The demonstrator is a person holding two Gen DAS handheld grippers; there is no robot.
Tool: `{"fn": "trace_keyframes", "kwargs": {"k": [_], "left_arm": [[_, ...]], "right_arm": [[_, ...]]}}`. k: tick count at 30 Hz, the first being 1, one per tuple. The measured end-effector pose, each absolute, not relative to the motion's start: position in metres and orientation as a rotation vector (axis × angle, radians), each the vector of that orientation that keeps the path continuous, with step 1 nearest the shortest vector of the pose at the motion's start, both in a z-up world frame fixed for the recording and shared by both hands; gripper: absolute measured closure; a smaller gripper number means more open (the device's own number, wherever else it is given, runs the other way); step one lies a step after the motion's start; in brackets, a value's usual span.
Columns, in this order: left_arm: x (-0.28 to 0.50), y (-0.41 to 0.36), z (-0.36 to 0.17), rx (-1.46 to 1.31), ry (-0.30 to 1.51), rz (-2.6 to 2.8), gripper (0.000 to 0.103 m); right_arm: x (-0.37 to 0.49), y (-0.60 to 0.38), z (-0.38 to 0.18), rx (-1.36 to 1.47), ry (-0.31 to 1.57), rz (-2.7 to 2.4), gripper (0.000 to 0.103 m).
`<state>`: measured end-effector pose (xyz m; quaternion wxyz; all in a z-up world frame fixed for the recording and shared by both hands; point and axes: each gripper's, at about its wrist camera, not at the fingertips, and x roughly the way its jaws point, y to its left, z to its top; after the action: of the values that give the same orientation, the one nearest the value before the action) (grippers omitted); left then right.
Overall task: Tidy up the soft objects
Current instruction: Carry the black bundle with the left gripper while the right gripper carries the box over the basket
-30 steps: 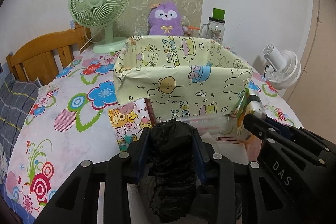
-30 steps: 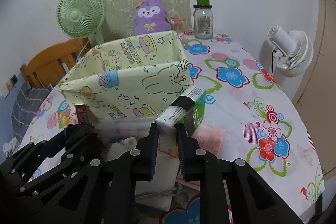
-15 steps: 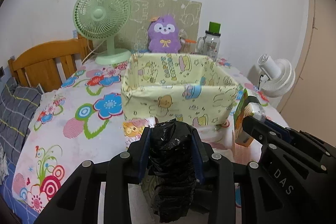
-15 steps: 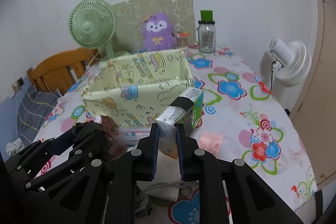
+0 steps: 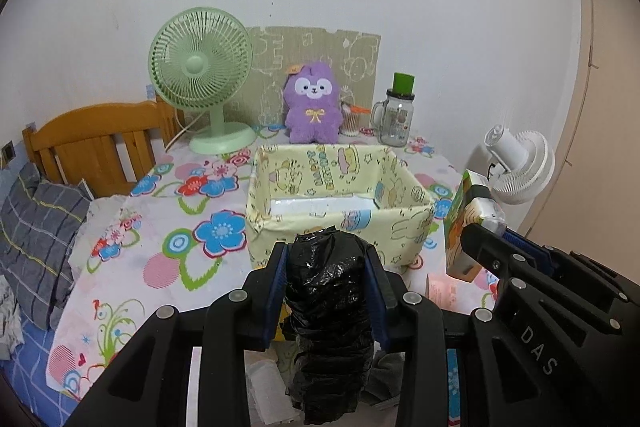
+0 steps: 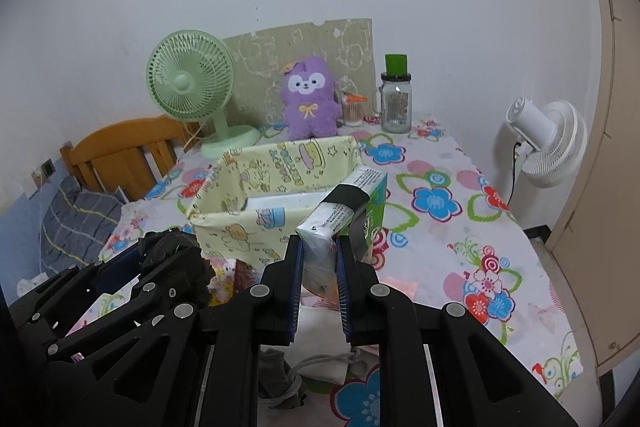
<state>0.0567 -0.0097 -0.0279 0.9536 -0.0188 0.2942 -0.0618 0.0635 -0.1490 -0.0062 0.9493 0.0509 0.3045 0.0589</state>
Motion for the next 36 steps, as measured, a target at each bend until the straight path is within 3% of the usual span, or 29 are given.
{"fn": "trace_keyframes", "kwargs": {"k": [14, 36], "left_arm": [[0.055, -0.015, 0.004, -0.015, 0.544, -0.122, 0.067], [0.105, -0.015, 0.008, 0.007, 0.557, -0.107, 0.066]], "right_arm": [[0.059, -0.154, 0.024, 0.102, 0.568, 0.127, 0.084], [0.116, -0.15, 0.025, 0.089, 0.588, 0.143, 0.084]]}}
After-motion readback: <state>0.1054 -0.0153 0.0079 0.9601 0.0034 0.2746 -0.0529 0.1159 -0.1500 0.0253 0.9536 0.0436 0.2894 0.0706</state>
